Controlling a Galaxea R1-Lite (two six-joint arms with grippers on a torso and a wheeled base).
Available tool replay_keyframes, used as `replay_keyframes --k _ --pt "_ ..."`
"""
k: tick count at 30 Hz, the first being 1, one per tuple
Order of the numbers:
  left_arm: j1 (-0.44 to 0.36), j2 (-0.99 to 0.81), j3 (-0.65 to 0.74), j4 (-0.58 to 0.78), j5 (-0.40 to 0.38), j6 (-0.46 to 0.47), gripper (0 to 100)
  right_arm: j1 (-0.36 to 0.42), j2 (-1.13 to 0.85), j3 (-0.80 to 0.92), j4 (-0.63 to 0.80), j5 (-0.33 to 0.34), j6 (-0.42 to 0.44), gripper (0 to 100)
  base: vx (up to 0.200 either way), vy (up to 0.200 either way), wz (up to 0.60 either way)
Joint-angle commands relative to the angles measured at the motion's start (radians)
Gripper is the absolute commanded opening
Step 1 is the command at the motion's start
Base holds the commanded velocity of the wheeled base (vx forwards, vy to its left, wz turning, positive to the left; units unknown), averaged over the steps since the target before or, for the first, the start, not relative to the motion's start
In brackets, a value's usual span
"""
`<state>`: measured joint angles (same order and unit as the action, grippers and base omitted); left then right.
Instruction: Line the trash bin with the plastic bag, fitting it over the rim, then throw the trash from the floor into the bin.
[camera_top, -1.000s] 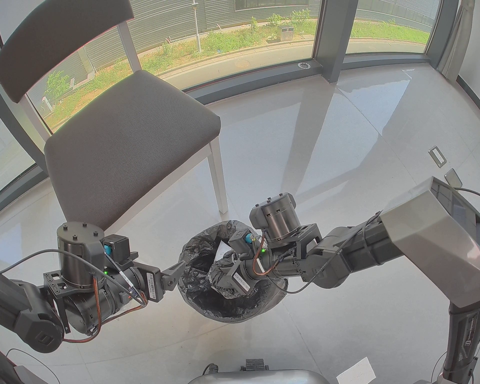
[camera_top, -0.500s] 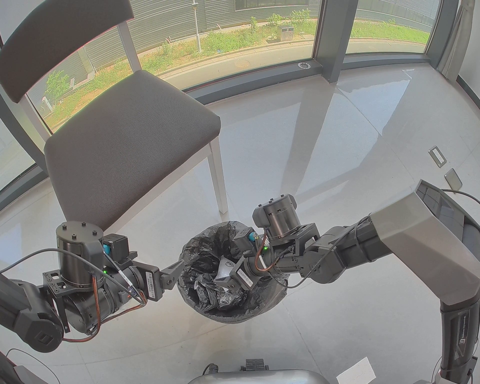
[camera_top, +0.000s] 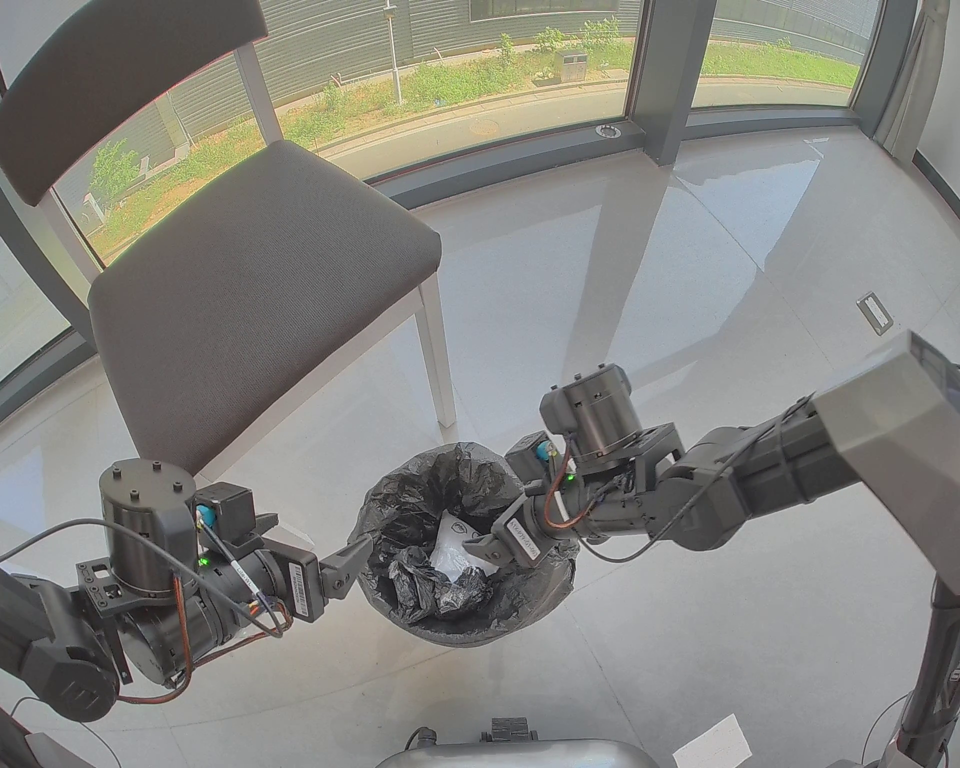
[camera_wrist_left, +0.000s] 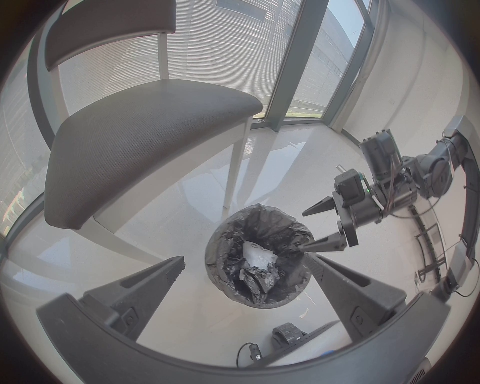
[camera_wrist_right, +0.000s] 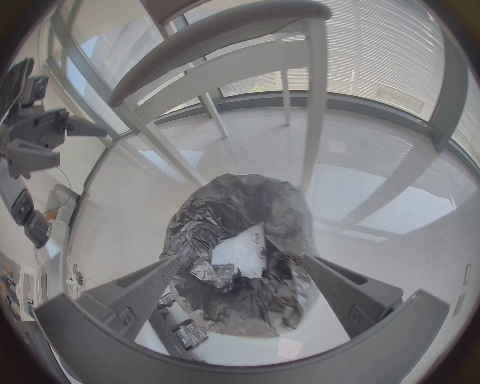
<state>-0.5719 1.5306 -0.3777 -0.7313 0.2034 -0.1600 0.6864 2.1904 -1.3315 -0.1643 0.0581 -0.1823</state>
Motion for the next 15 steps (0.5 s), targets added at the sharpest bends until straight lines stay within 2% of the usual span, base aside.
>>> replay_keyframes --k 1,5,7,9,10,15 --pt "-0.037 -0.09 0.063 0.0 -0.067 0.007 100 -0.016 -0.199 0.089 0.083 -0.107 0.027 100 0.0 0.0 0.0" --pt "-0.046 -0.129 0.125 -0.042 -0.147 0.093 100 -0.034 -0.345 0.164 0.203 -0.198 0.08 100 0.0 0.0 0.0" --pt "-0.043 -0.142 0.137 -0.091 -0.174 0.129 100 -0.051 -0.455 0.215 0.295 -0.271 0.139 100 0.0 0.0 0.0" --pt "-0.043 -0.153 0.128 -0.097 -0.179 0.134 100 -0.061 -0.506 0.229 0.338 -0.311 0.165 100 0.0 0.0 0.0" --pt "-0.043 -0.181 0.105 -0.091 -0.177 0.14 100 -0.074 -0.583 0.239 0.4 -0.371 0.192 100 0.0 0.0 0.0" --pt "-0.043 -0.297 0.033 -0.033 -0.17 0.192 100 -0.145 -0.788 0.253 0.542 -0.508 0.201 100 0.0 0.0 0.0"
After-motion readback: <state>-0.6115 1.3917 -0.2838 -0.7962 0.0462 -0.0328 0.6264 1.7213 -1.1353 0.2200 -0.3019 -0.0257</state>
